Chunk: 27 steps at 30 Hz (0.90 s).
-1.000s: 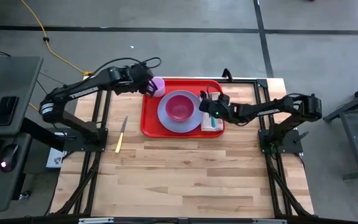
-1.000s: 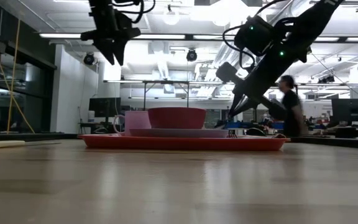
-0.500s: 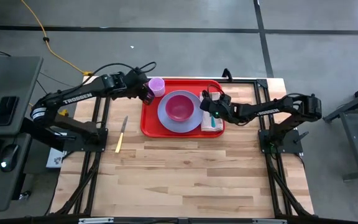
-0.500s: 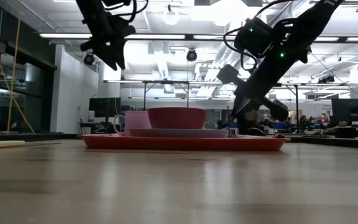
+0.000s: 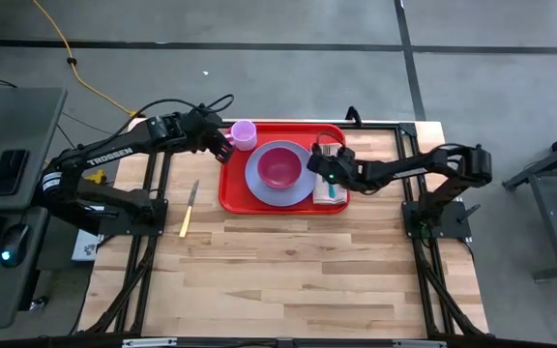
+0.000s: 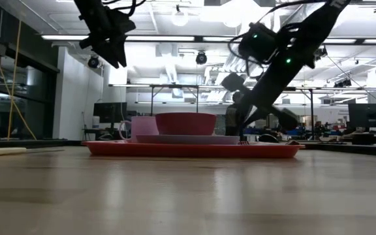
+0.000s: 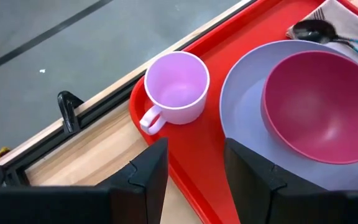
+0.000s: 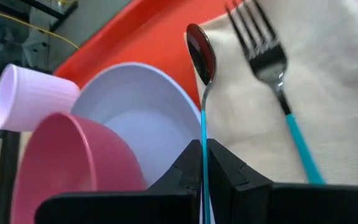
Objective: Set up tray
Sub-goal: Put the blue spoon to the left of the blue fork on the brown napkin on the orange serving tray
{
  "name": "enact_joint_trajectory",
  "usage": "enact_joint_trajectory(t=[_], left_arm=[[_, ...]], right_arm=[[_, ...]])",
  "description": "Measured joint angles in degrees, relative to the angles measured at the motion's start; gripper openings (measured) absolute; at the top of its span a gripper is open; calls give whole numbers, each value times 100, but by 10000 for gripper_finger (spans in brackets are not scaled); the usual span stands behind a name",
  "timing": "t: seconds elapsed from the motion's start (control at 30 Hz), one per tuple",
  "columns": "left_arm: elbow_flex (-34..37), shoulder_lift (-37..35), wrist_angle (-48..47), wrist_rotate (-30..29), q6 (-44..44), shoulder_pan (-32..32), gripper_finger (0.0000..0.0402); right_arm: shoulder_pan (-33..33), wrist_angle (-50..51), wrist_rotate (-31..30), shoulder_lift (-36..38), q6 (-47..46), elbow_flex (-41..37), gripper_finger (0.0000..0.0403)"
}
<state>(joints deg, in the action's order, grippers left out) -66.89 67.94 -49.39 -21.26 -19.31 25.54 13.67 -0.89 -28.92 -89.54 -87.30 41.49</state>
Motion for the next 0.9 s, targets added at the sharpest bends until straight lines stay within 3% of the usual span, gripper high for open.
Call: enact_joint_trajectory(t=[0.2, 0.9], left_arm=[[0, 0, -14, -26, 151, 0, 182], [0, 2, -13, -28, 278, 0, 182]], right_arm=[[15, 383, 135, -290, -31, 256, 0], [17, 393, -177, -187, 122, 271, 0]])
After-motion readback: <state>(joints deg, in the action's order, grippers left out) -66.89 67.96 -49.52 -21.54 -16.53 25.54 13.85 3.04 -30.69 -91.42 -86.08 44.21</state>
